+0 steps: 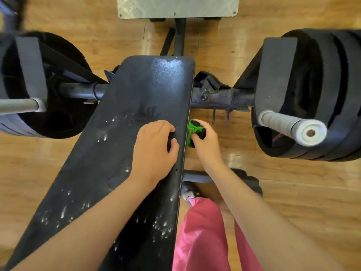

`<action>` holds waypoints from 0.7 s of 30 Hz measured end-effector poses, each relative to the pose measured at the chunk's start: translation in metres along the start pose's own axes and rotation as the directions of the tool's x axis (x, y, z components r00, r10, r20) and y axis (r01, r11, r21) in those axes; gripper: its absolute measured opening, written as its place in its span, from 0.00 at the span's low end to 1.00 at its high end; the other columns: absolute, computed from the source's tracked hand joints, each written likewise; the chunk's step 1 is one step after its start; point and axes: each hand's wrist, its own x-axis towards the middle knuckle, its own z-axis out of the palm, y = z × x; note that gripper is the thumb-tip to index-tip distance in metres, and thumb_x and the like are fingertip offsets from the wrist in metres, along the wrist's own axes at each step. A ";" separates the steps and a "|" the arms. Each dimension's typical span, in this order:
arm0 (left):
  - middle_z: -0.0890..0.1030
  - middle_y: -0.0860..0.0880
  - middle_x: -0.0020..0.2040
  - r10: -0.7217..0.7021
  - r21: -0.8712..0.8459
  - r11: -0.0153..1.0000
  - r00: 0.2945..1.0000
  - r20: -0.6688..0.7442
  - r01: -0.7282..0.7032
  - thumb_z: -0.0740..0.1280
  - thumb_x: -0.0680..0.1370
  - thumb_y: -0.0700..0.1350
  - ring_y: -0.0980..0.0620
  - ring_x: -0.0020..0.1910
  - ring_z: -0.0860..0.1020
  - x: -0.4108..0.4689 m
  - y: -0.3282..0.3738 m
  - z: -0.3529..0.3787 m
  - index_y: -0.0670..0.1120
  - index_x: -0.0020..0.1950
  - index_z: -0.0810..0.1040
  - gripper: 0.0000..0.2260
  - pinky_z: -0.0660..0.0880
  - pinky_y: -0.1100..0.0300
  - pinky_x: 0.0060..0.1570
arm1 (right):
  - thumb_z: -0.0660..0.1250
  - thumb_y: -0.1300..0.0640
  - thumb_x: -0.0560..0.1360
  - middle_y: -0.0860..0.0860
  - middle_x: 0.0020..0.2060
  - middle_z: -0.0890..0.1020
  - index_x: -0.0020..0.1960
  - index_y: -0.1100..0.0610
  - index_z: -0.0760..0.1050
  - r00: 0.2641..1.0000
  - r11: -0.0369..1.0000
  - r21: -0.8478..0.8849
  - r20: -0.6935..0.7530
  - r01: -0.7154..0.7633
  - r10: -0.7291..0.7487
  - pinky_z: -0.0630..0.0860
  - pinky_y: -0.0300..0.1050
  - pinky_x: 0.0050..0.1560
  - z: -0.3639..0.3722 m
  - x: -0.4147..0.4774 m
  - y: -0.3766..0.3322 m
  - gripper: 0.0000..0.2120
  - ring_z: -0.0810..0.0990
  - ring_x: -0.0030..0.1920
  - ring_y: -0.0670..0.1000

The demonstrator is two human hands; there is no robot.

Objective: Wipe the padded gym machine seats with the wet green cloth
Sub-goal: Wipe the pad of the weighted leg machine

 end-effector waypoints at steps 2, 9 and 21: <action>0.78 0.51 0.47 -0.007 0.009 1.000 1.000 0.002 0.007 0.62 0.74 0.44 0.51 0.50 0.74 0.001 0.002 0.000 0.46 0.50 0.76 0.07 0.65 0.60 0.58 | 0.62 0.69 0.77 0.42 0.50 0.77 0.63 0.55 0.74 1.000 1.000 -0.016 0.015 0.021 -0.021 0.72 0.28 0.50 -0.001 0.008 -0.001 0.18 0.75 0.52 0.40; 0.78 0.51 0.48 -0.016 0.028 0.999 1.000 0.027 0.015 0.61 0.74 0.45 0.50 0.50 0.75 0.002 0.006 -0.003 0.45 0.50 0.75 0.08 0.65 0.60 0.57 | 0.65 0.67 0.77 0.42 0.55 0.78 0.63 0.51 0.73 0.991 0.993 -0.044 0.081 0.106 -0.102 0.70 0.29 0.58 -0.012 -0.050 -0.003 0.18 0.75 0.57 0.37; 0.77 0.54 0.47 -0.039 0.014 0.999 0.997 0.070 0.039 0.62 0.73 0.46 0.53 0.49 0.75 0.005 0.001 -0.004 0.47 0.50 0.76 0.09 0.65 0.63 0.54 | 0.62 0.70 0.76 0.46 0.52 0.78 0.63 0.57 0.75 0.987 0.983 -0.122 -0.060 0.140 -0.148 0.65 0.19 0.46 0.002 0.030 -0.008 0.18 0.75 0.54 0.44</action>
